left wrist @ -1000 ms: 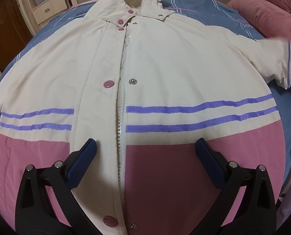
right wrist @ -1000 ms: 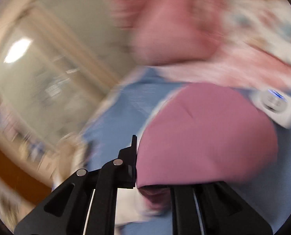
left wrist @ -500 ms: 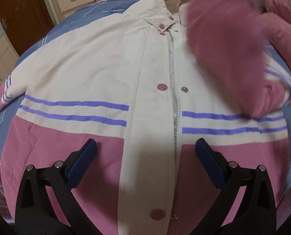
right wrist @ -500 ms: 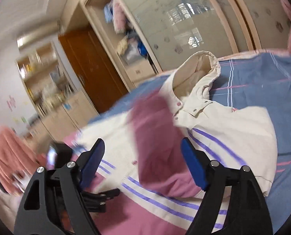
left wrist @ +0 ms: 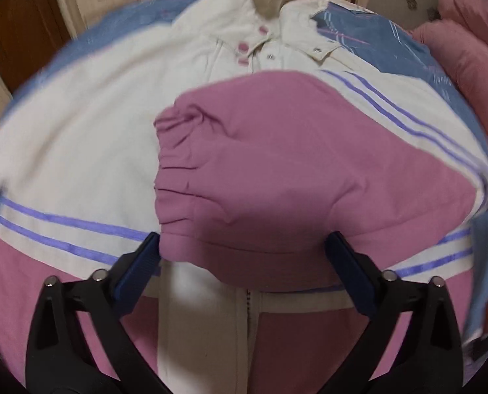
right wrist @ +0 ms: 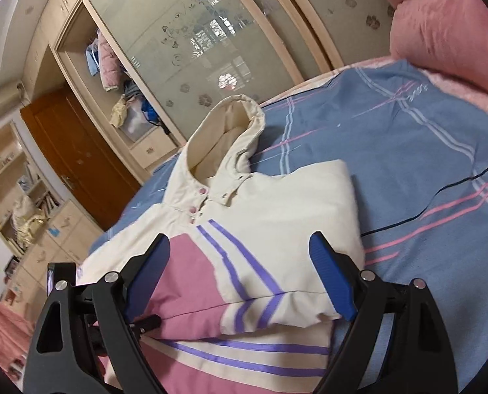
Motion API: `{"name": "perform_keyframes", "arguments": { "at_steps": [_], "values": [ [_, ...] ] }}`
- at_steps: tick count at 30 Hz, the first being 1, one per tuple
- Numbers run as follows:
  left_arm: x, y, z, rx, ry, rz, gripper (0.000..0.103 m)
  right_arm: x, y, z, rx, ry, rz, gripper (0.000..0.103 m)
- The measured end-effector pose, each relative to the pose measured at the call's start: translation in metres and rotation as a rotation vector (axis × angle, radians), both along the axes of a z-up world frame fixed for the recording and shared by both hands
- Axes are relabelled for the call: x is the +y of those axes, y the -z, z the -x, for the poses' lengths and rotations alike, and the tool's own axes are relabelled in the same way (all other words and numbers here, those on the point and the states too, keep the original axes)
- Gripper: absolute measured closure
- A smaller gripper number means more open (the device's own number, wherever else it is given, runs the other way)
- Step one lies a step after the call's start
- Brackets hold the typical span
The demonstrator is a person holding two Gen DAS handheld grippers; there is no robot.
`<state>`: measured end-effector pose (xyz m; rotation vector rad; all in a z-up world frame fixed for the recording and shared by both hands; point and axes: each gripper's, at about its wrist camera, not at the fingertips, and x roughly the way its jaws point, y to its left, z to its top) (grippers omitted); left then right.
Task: Fold large clothes
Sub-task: 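Fold the held sleeve across the jacket front with the right tool, release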
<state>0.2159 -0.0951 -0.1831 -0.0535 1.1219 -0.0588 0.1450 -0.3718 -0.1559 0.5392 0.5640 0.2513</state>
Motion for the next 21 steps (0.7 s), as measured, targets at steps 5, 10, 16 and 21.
{"name": "perform_keyframes", "arguments": {
  "at_steps": [5, 10, 16, 21],
  "values": [
    [0.016, -0.014, -0.001, -0.065, -0.031, 0.008, 0.045, -0.02, 0.012, -0.002, 0.053, 0.115, 0.001, 0.016],
    [0.024, -0.021, 0.003, -0.072, -0.024, 0.021, 0.03, -0.031, 0.014, 0.002, 0.073, 0.179, 0.048, 0.016],
    [0.041, -0.021, 0.012, -0.07, -0.054, 0.093, 0.002, -0.041, 0.019, 0.003, 0.092, 0.197, 0.032, 0.016],
    [0.039, -0.002, -0.009, 0.0, -0.047, 0.2, 0.011, -0.041, 0.016, 0.006, 0.104, 0.233, 0.129, 0.016]
  ]
}}
